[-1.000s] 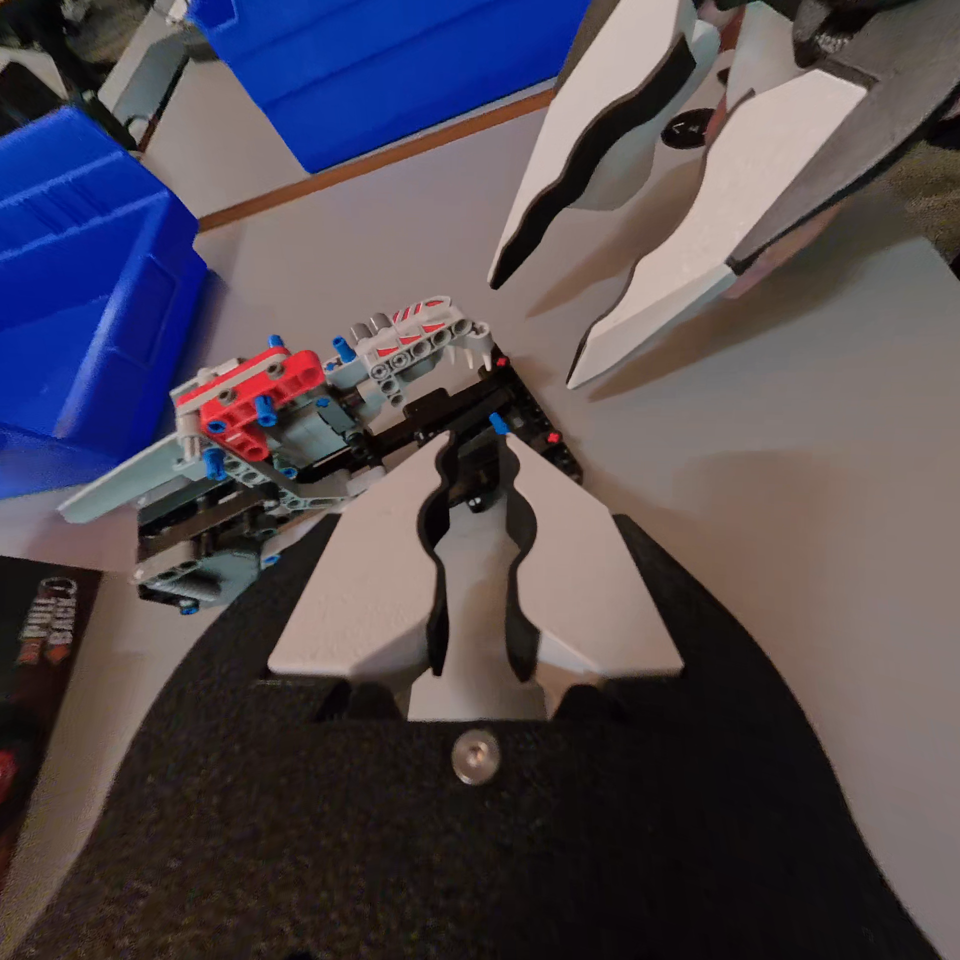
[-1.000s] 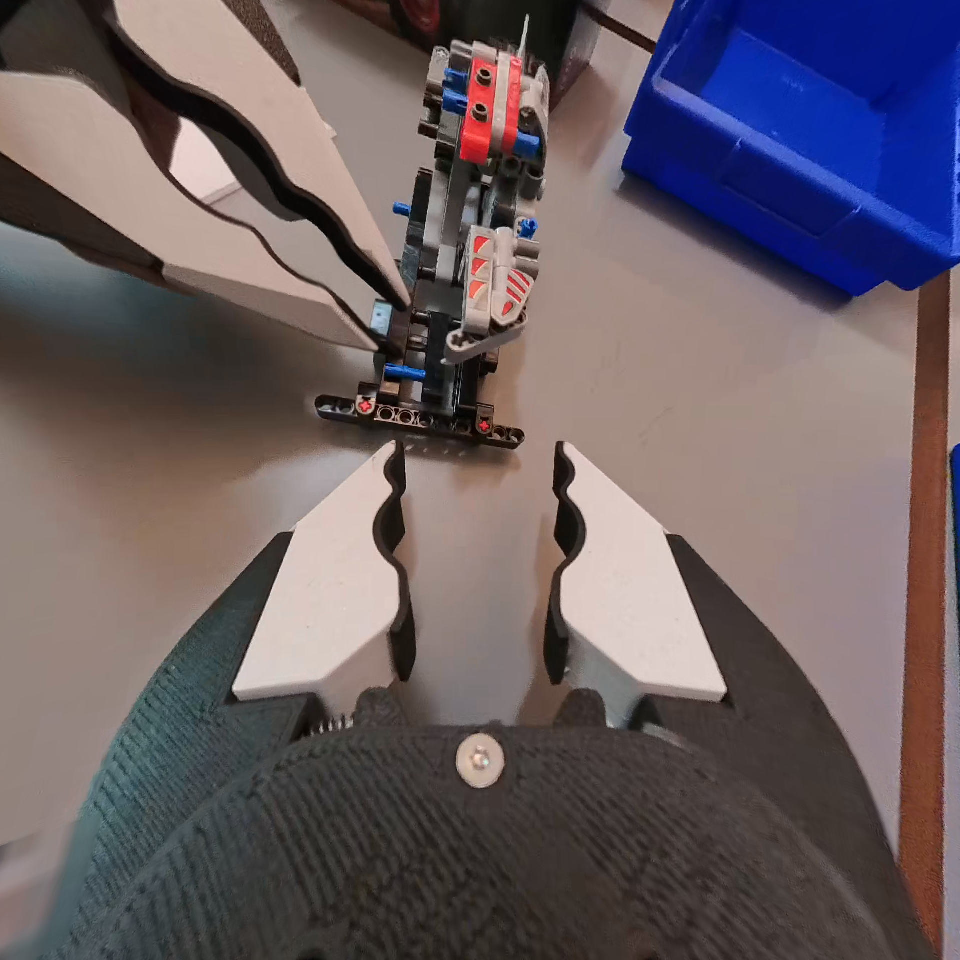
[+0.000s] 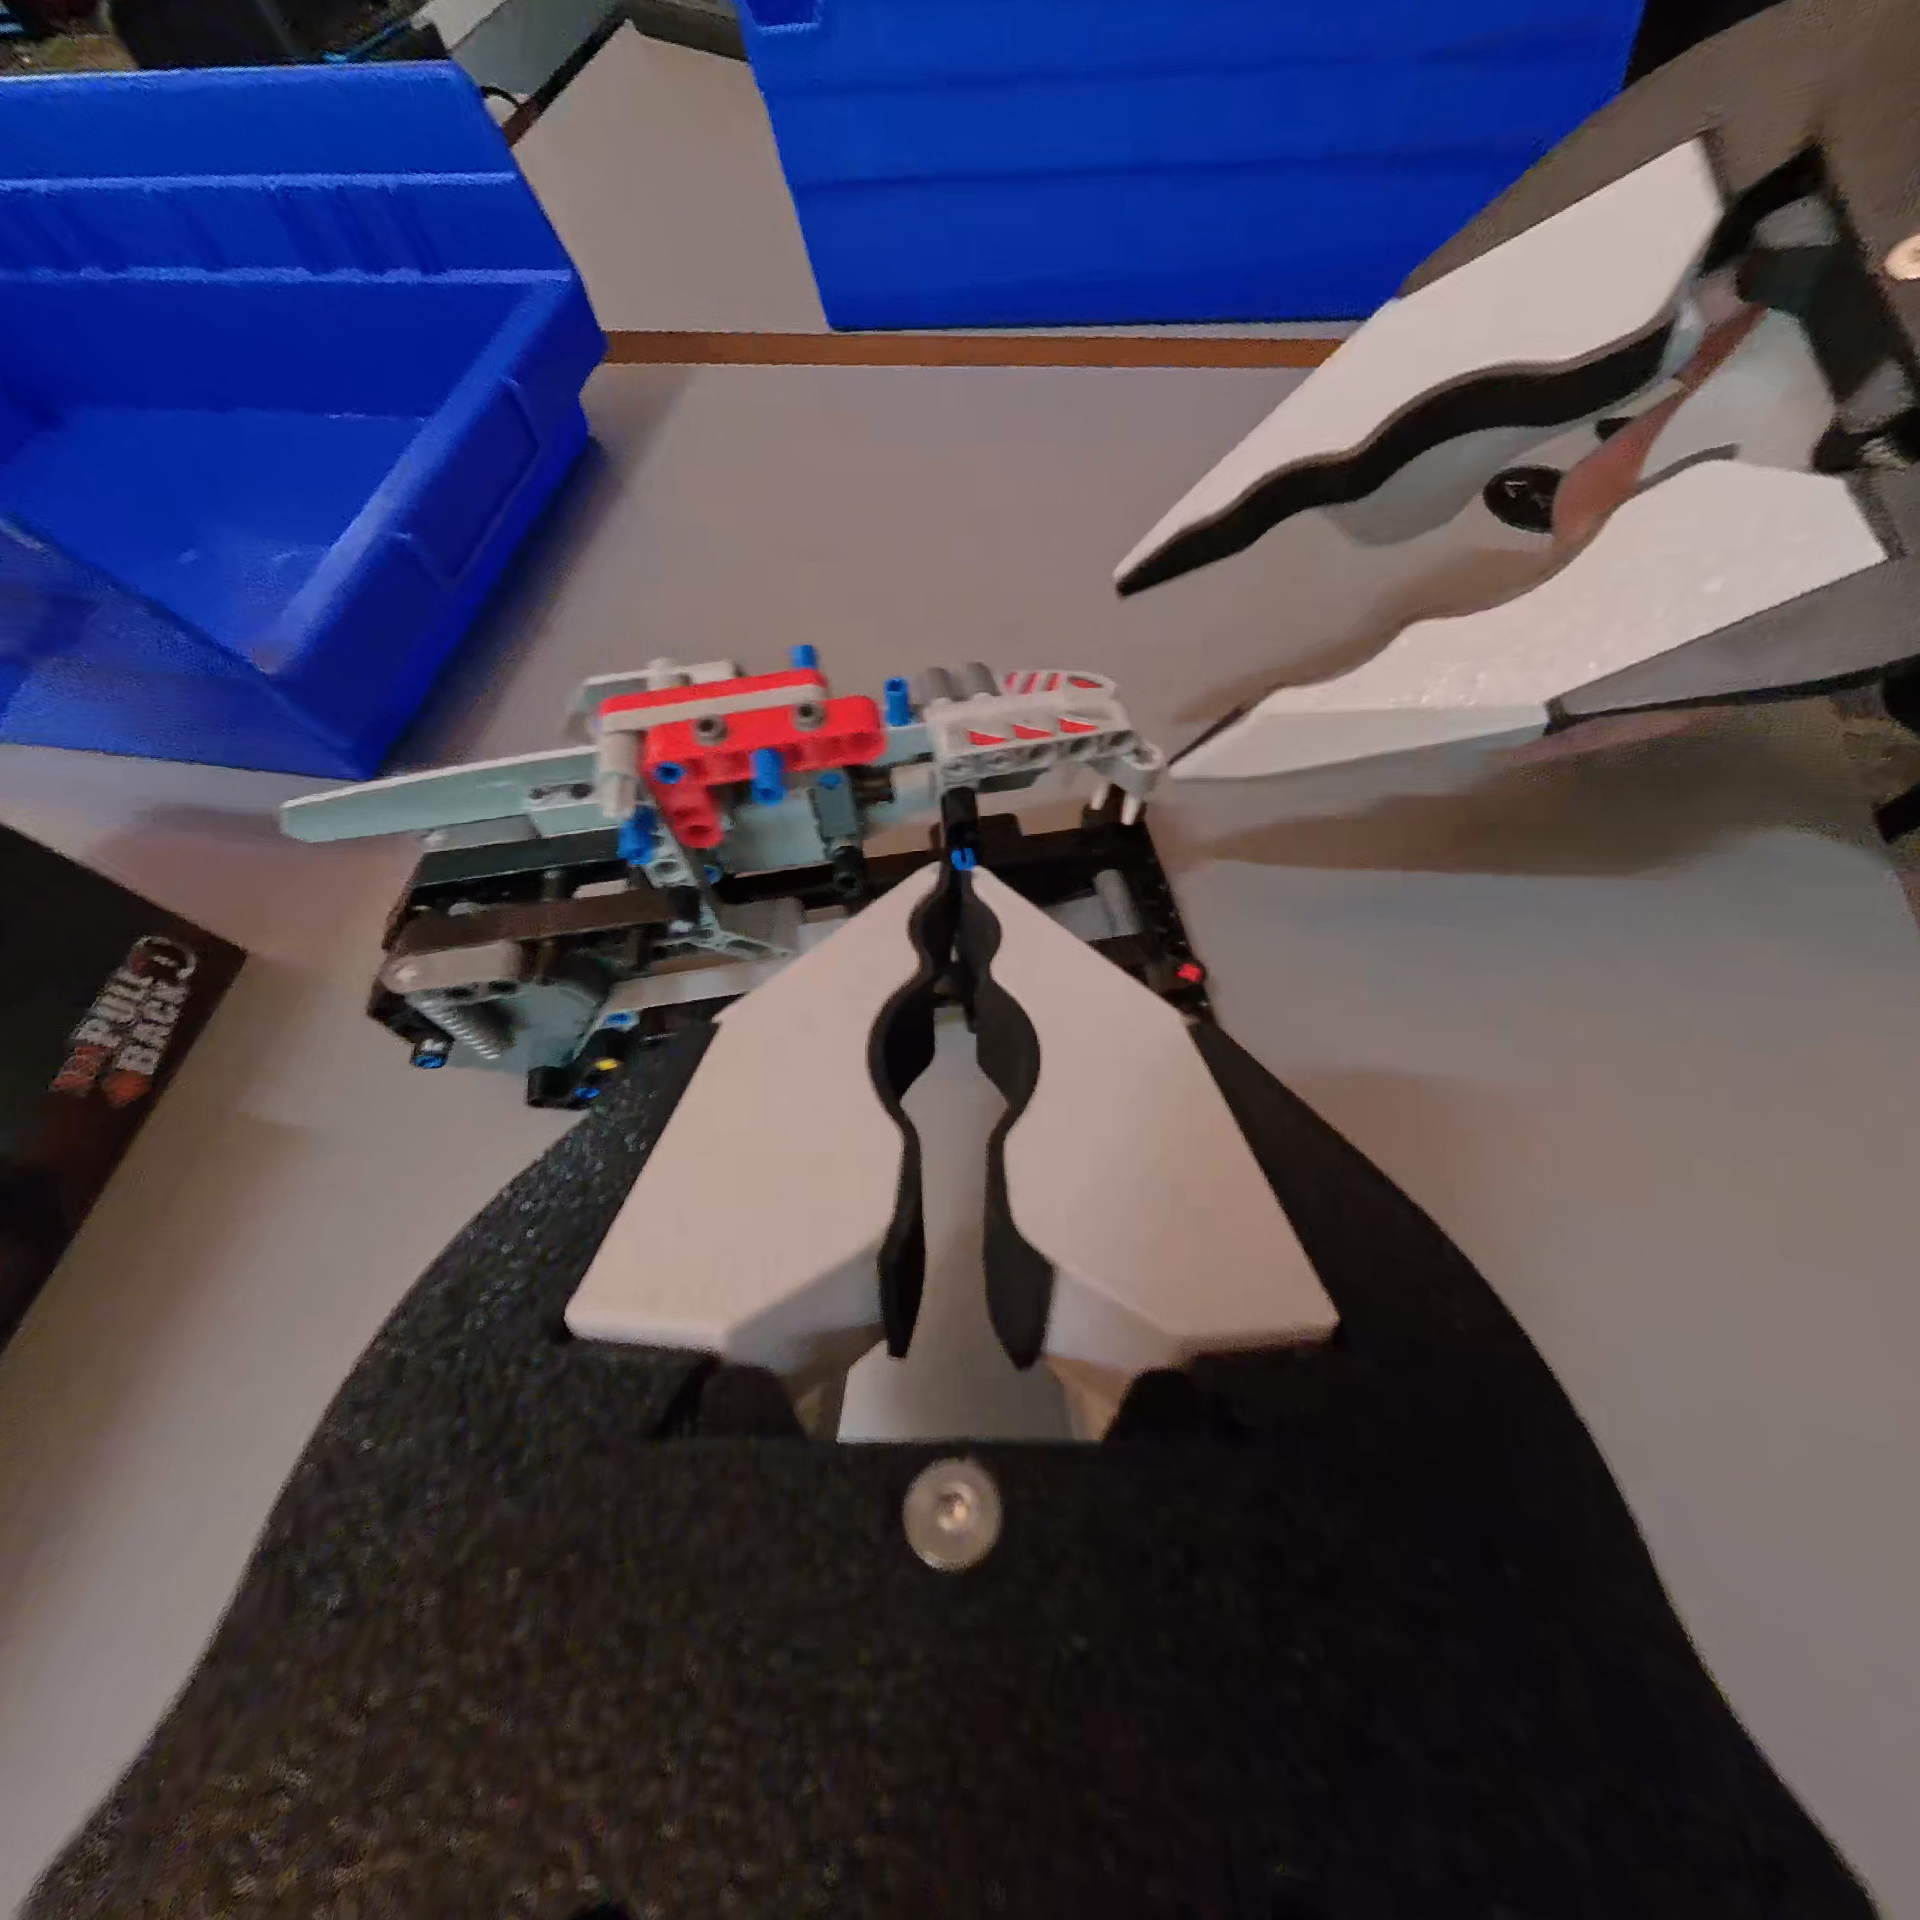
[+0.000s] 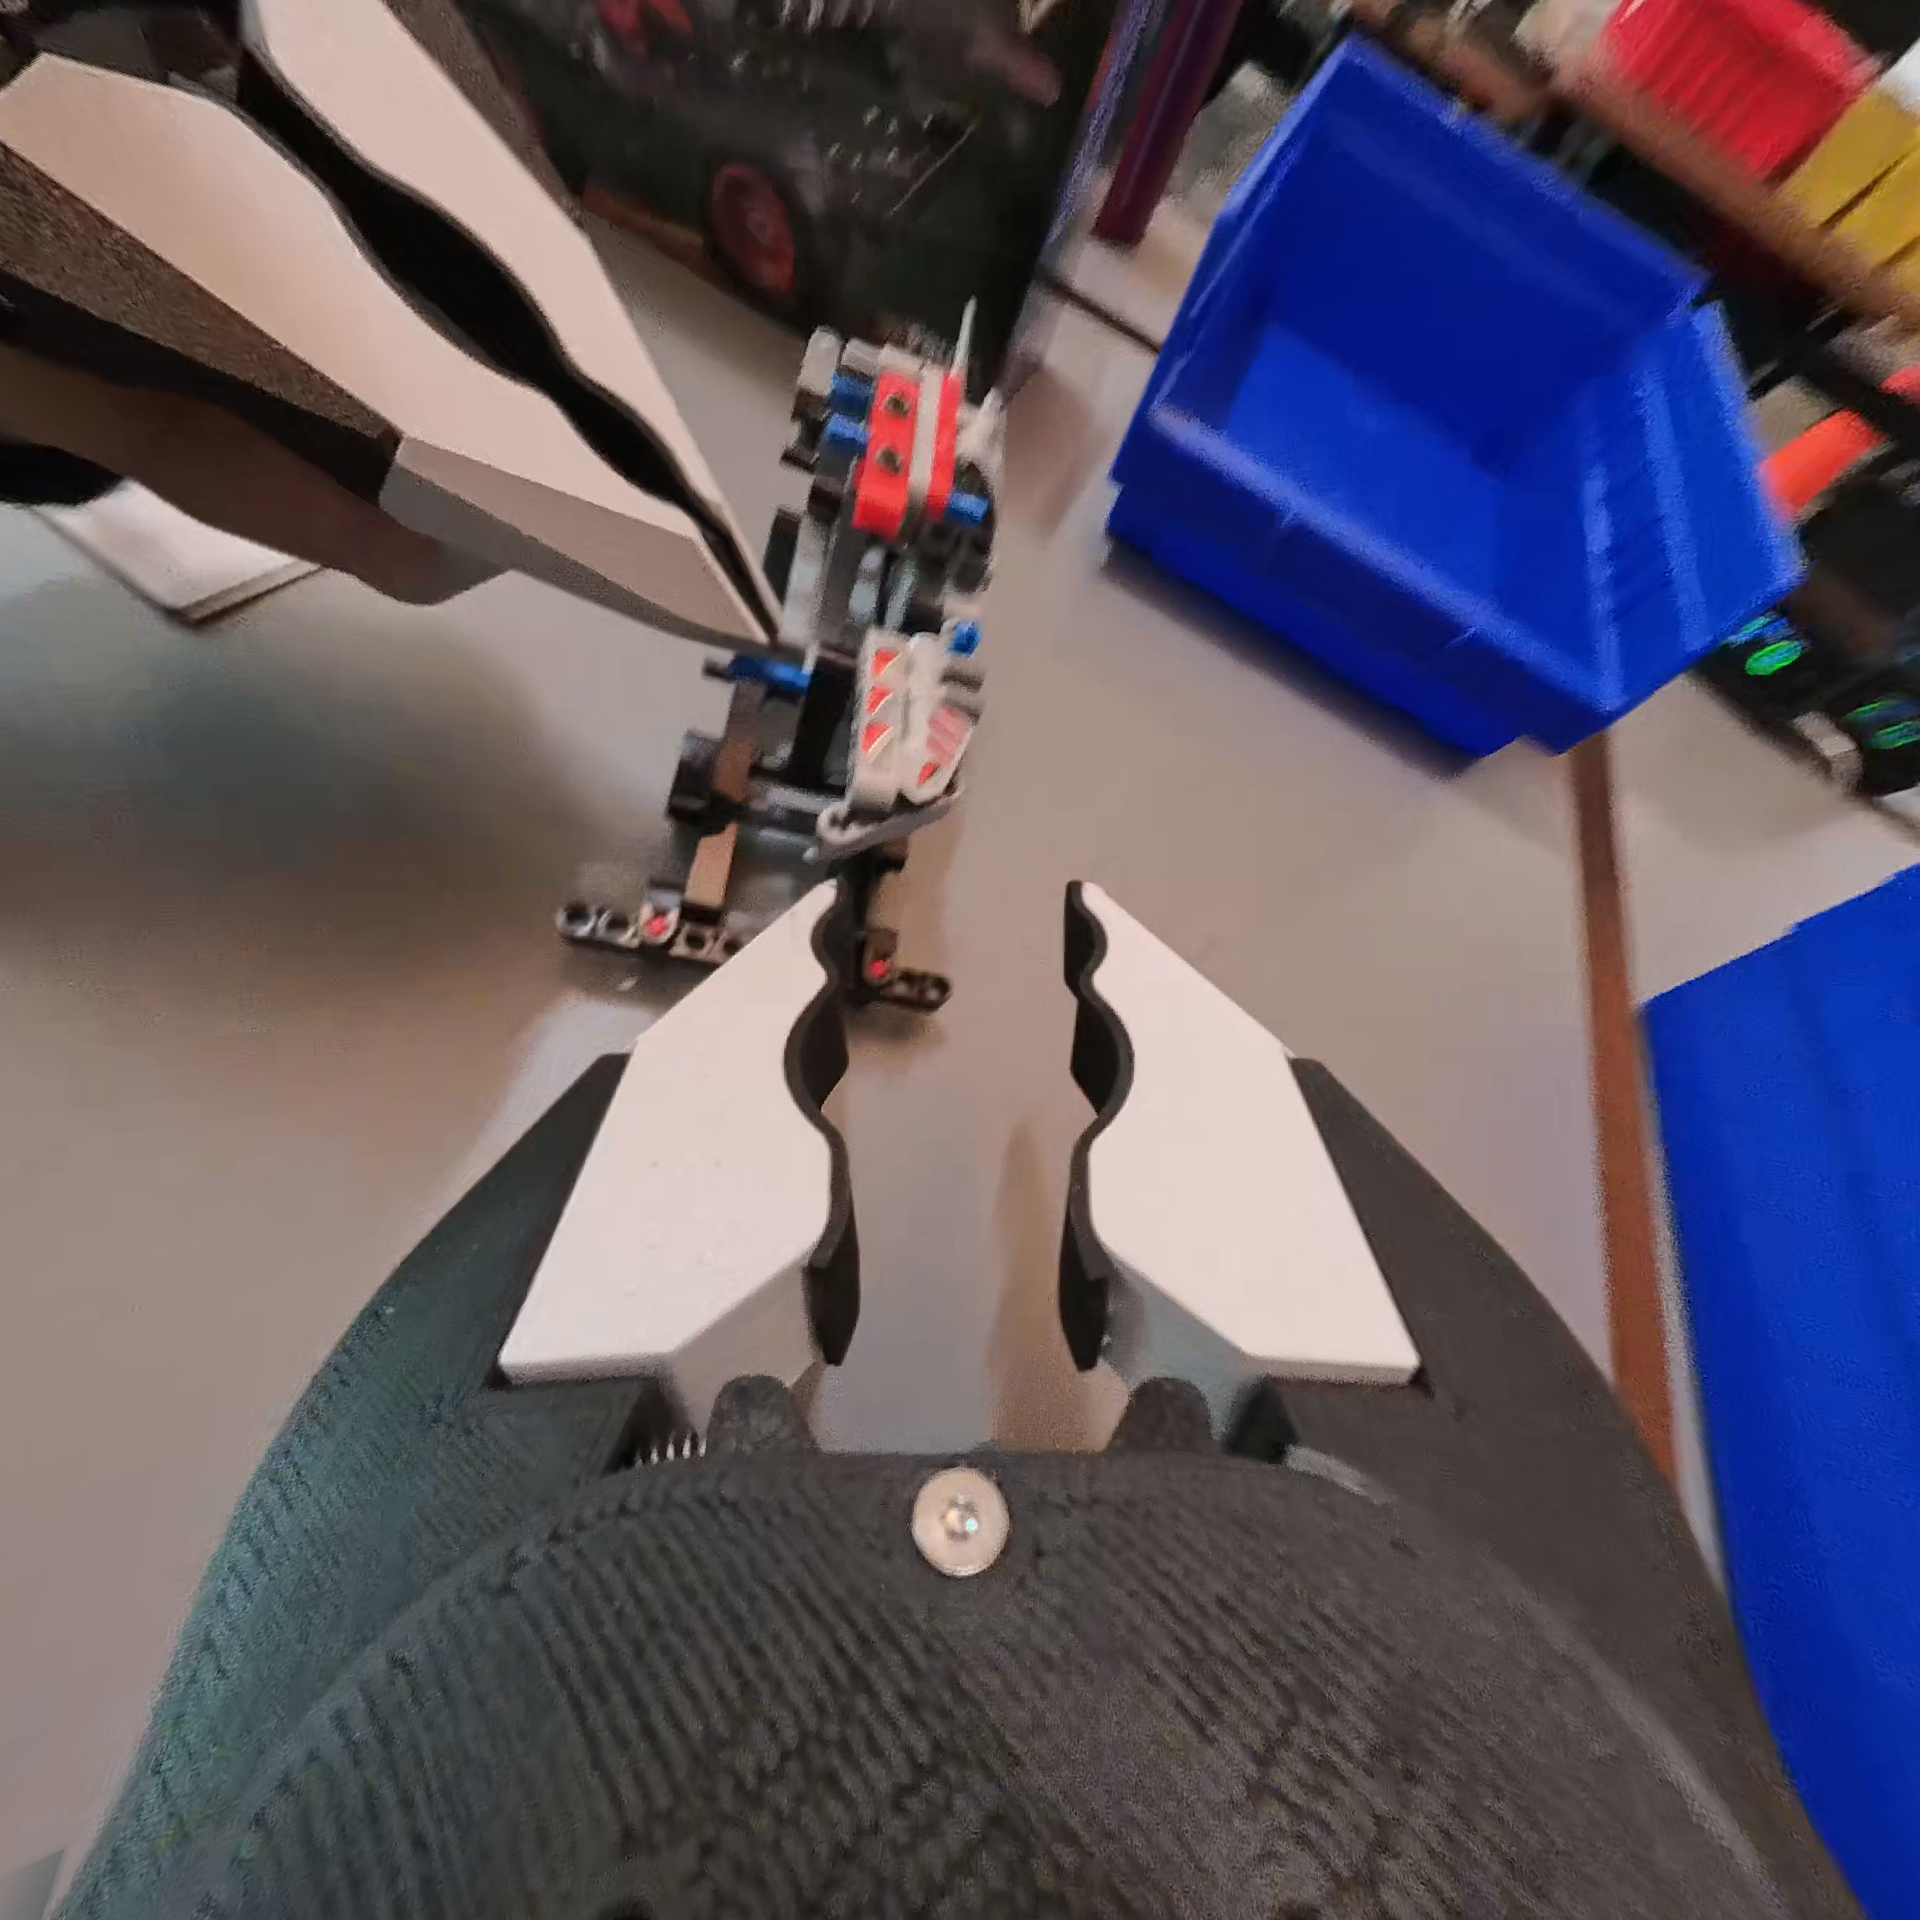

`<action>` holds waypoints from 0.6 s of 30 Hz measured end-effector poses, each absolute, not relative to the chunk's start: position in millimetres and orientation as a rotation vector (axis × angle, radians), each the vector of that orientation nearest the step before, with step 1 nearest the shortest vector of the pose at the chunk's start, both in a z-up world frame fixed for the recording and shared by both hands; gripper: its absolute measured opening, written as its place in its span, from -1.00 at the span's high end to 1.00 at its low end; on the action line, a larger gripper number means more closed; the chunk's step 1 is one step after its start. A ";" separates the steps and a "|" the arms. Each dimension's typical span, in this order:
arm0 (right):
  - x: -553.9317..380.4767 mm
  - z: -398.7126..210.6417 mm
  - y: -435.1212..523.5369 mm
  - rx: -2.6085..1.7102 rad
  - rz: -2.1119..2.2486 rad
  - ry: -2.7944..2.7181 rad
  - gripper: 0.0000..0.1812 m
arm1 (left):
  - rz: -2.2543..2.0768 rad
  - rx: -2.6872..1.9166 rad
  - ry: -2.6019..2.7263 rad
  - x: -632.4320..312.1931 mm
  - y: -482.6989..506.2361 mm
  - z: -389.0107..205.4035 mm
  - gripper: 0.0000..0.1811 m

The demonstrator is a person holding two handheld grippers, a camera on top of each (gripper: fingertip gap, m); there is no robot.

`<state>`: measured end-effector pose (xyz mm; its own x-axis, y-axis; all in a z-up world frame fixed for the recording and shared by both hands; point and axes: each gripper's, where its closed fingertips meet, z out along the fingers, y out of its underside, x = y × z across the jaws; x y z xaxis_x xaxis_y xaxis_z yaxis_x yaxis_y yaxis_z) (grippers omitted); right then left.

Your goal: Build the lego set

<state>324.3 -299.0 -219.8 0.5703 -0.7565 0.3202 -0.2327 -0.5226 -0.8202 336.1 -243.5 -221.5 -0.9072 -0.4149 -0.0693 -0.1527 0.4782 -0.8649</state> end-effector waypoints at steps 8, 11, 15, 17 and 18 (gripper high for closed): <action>326.3 -233.2 -275.0 -2.165 -0.927 0.656 0.52 | -1.421 -0.501 2.458 340.6 -240.8 -224.6 1.00; 317.8 -235.7 -267.7 -2.172 -0.825 0.642 0.42 | -1.387 -0.485 2.446 343.0 -238.8 -226.3 1.00; 322.0 -231.9 -265.5 -2.101 -0.799 0.691 0.46 | -1.365 -0.458 2.453 344.2 -234.2 -224.8 1.00; 321.0 -238.7 -273.5 -2.151 -0.812 0.701 0.46 | -1.355 -0.378 2.503 337.4 -233.6 -226.0 0.98; 319.2 -240.6 -276.9 -2.167 -0.807 0.702 0.46 | -1.343 -0.340 2.567 329.9 -234.4 -230.8 0.94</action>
<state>319.2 -276.9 -240.6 0.6576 -0.6769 0.3307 -0.2339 -0.6007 -0.7645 329.9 -234.4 -230.8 -0.9480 -0.3051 -0.0905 -0.0997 0.5547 -0.8260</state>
